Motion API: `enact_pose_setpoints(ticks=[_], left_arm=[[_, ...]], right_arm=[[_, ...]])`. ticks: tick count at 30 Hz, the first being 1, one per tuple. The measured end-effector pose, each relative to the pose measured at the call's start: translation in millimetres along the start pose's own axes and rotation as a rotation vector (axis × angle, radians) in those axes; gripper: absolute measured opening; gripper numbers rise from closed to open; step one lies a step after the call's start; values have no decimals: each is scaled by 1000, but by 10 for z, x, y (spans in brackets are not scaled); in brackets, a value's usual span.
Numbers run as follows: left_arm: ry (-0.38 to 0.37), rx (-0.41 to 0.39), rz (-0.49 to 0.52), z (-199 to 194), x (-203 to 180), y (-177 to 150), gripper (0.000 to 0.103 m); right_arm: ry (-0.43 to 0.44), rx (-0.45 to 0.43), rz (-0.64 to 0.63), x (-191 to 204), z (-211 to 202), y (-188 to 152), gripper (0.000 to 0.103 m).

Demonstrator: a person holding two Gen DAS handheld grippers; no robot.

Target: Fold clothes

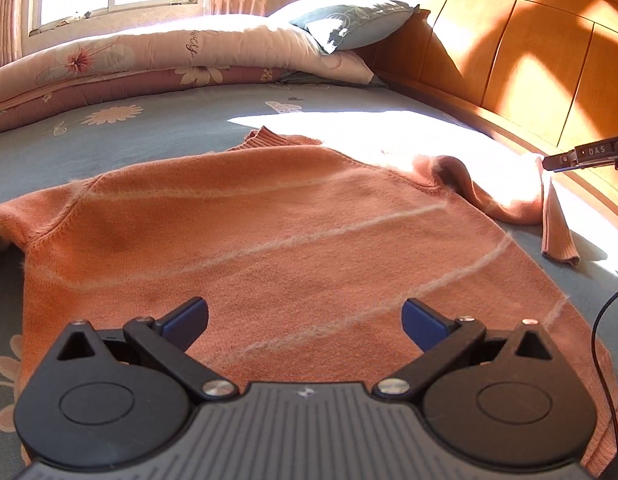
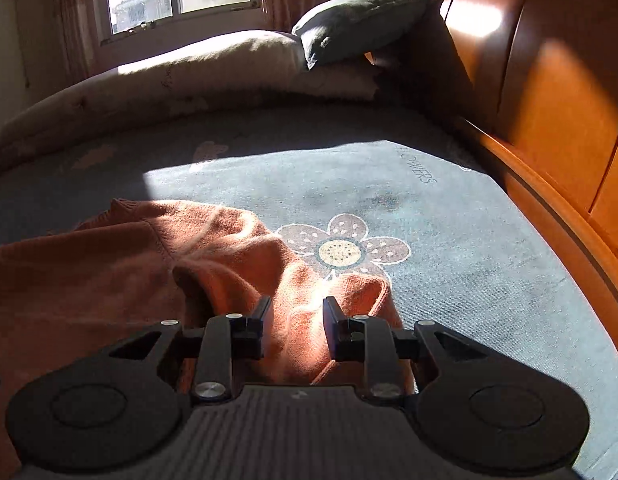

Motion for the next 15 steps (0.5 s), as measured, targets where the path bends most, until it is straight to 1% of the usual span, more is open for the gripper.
enact_pose_setpoints(ticks=[4,5,8,10,11,12,15], left_arm=[[31,28,-6,-185,-97,-49,102],[40,33,-6,-223,-117,-60,102],[62,44,-6,-330,-185,-90,102],[73,53,-5,-377,-234,-105,102],[75,55,-5,-396,-257,-107,102],[77,56,-4,-412,-279,-105,102],[73,53,15,-476,-349,-88,102]], right_arm=[[-13,-21,-28,17,-162,-499,38],[-16,-26,-32,34,-169,-590,44],[-25,-46,-40,139,-142,-799,50],[-47,-59,-39,240,-76,-877,56],[-61,-65,-36,297,-33,-903,61],[-88,-68,-43,346,21,-926,61],[-216,-59,-101,416,195,-976,61]])
Point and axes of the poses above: each gripper's, at about its wrist camera, not at the fingertips, and z roughly the way its jaws point, x to its left, y to its top, the point moved 2 cm from there along z, roughly the way its jaws point, and after that the axes turned 2 degrees about -x, right-handed, at the moved point
